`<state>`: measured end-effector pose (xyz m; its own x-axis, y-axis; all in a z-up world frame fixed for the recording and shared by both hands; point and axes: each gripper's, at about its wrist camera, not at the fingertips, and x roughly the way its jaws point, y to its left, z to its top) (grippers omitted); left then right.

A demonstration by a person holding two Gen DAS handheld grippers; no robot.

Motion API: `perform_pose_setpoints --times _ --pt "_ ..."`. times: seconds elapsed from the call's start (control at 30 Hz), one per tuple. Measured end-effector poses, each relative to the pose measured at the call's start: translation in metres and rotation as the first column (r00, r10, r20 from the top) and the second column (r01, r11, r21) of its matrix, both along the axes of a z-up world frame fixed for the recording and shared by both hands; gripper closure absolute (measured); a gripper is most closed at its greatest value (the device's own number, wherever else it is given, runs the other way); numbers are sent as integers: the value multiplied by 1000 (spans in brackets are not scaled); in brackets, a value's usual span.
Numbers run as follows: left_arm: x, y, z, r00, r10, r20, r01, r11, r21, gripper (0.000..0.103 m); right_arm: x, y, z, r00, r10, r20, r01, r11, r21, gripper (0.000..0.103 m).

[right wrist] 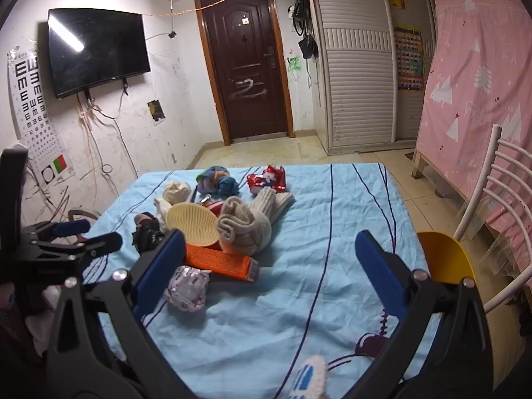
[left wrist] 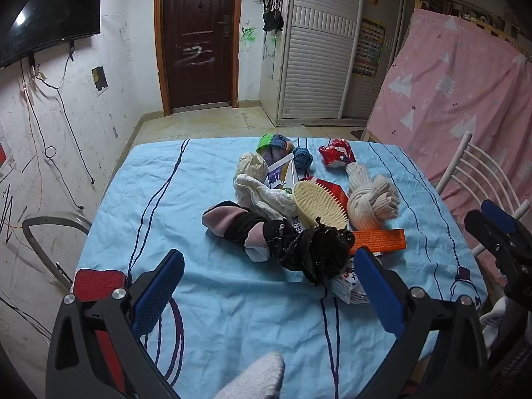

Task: Collect trash
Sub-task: 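Move both tools toward the pile of clutter on the blue sheet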

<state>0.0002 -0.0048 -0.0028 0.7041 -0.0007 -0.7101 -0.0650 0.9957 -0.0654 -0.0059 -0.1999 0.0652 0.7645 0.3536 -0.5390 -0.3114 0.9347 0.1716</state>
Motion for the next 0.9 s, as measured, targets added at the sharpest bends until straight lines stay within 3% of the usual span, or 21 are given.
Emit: perform_pose_setpoints --times 0.9 --pt "0 0 0 1000 0 -2 0 1000 2 10 2 0 -1 1000 0 -3 0 1000 2 5"
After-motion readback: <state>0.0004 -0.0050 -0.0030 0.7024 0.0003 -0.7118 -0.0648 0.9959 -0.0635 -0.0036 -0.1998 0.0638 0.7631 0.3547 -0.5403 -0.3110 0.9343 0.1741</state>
